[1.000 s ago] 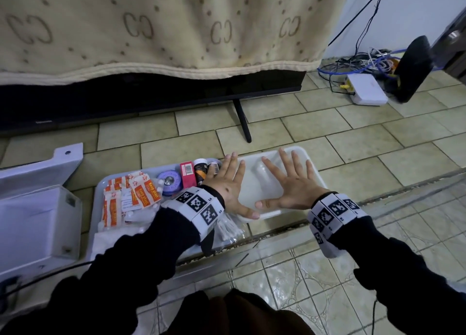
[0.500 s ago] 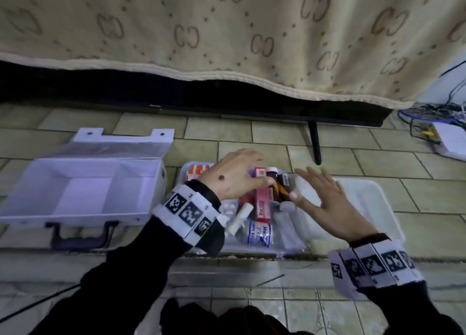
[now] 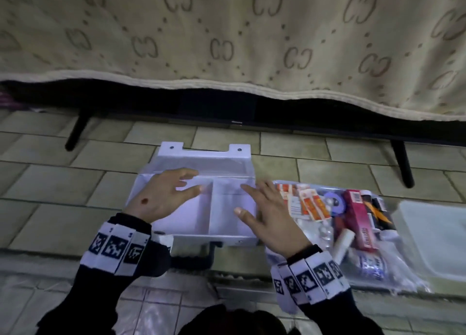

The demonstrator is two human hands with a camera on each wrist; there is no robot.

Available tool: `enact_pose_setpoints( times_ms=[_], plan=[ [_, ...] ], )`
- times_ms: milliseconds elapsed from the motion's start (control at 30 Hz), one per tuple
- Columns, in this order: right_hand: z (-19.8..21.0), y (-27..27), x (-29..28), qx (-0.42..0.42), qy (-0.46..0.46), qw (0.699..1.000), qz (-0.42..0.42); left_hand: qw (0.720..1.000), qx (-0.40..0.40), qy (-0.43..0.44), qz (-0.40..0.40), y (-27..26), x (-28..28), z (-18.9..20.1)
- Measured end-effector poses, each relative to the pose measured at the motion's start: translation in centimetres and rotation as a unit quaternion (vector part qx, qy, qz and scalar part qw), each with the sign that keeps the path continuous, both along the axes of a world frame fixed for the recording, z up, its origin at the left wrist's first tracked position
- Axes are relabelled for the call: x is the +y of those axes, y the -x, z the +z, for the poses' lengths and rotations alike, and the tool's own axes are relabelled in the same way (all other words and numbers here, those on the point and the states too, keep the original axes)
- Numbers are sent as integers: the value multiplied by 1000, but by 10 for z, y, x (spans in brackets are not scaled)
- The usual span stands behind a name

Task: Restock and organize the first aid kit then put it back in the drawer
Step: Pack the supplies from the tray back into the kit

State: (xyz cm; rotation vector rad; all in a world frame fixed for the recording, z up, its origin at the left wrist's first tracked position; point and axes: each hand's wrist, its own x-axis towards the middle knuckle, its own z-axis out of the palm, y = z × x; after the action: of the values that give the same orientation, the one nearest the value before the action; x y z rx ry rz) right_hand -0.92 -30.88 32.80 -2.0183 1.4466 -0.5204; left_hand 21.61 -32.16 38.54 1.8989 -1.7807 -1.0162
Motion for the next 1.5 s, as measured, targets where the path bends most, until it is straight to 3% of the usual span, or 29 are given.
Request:
enact_pose_setpoints(
  times_ms=[300,533,867,1067,1300,1400,1500],
  plan=[
    [-29,-35,-5,75,25,993,-87,997,-47,3,56,-69,-28,-11],
    [-14,-33,-7,167,-25,985,-35,996,-73,-20,52,-71,-35,-16],
    [17,-11,-55,60,43,997,-33,992,-103,-50,57,-66,-31,-9],
    [37,-8,-52,-44,68,995,-52,992,-114,-35,42,-51,-22,2],
    [85,17,-50,-163,53,977,-127,993,-87,-42,-66,-15,-6,22],
    [112,33,-44,-230,60,963,-123,991,-68,-43,-108,-1,-2,42],
    [131,55,-31,-158,39,981,-109,992,-64,-7,-113,7,-3,60]
  ],
)
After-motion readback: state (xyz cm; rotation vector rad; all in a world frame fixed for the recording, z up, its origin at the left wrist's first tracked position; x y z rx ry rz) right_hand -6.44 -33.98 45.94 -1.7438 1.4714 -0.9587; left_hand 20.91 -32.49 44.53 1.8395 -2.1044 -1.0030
